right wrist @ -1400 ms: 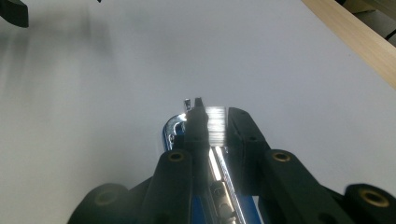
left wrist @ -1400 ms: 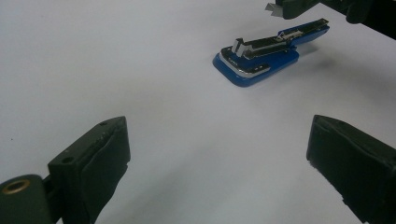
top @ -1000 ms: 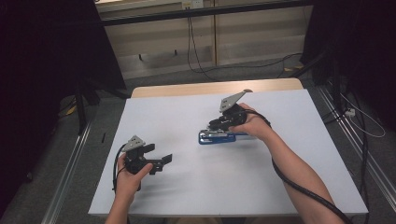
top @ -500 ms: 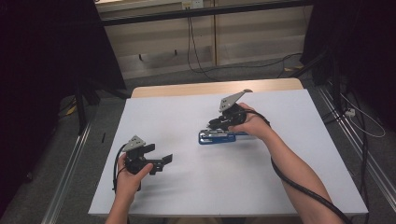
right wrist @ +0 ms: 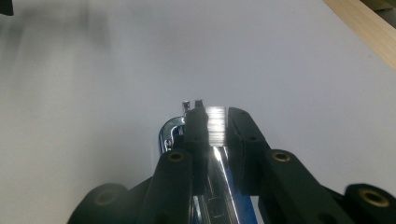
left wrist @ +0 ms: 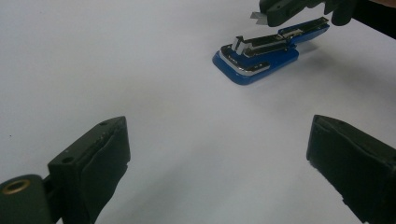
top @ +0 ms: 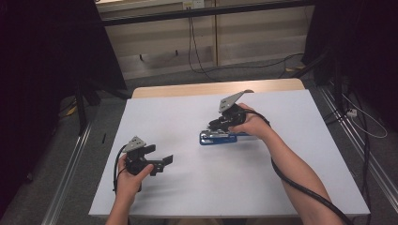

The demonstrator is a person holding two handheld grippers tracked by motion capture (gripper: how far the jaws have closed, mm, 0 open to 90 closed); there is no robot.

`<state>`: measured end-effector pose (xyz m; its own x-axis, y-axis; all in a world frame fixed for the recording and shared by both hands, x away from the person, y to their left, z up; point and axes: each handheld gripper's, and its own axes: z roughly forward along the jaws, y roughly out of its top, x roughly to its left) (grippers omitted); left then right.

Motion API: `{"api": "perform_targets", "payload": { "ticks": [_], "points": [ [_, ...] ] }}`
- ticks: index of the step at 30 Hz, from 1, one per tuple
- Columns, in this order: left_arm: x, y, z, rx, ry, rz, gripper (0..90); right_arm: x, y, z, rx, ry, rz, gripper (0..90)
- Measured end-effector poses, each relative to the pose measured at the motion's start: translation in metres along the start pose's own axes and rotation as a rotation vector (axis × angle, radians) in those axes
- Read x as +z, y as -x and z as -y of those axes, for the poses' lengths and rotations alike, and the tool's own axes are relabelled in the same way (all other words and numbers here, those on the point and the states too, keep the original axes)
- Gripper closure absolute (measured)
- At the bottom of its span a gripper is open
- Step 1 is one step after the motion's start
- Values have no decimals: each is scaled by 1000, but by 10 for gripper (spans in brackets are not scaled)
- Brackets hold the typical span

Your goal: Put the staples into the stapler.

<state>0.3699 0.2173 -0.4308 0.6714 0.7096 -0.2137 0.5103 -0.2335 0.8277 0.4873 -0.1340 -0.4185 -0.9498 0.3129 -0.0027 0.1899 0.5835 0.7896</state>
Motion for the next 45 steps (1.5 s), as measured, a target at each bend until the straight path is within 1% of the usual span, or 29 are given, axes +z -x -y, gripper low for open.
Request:
{"api": "perform_targets", "payload": {
  "ticks": [9, 12, 28, 30, 38, 39, 45],
  "points": [
    [0, 1, 0, 4, -4, 0, 62, 2, 0, -1, -11, 2, -6, 794],
    [0, 1, 0, 4, -2, 1, 62, 3, 0, -1, -15, 3, -15, 794],
    [0, 0, 0, 1, -6, 4, 62, 8, 1, -3, -35, -9, -27, 794],
    [1, 0, 1, 0, -4, 2, 62, 9, 0, -2, -37, -14, -37, 794],
    [1, 0, 1, -2, -1, 3, 62, 12, -2, 0, -54, -26, -48, 794],
    [1, 0, 1, -2, -1, 4, 62, 13, -2, 0, -54, -26, -55, 794],
    [0, 0, 1, -4, 2, 2, 62, 14, -2, 0, -66, -25, -64, 794]
  ]
}}
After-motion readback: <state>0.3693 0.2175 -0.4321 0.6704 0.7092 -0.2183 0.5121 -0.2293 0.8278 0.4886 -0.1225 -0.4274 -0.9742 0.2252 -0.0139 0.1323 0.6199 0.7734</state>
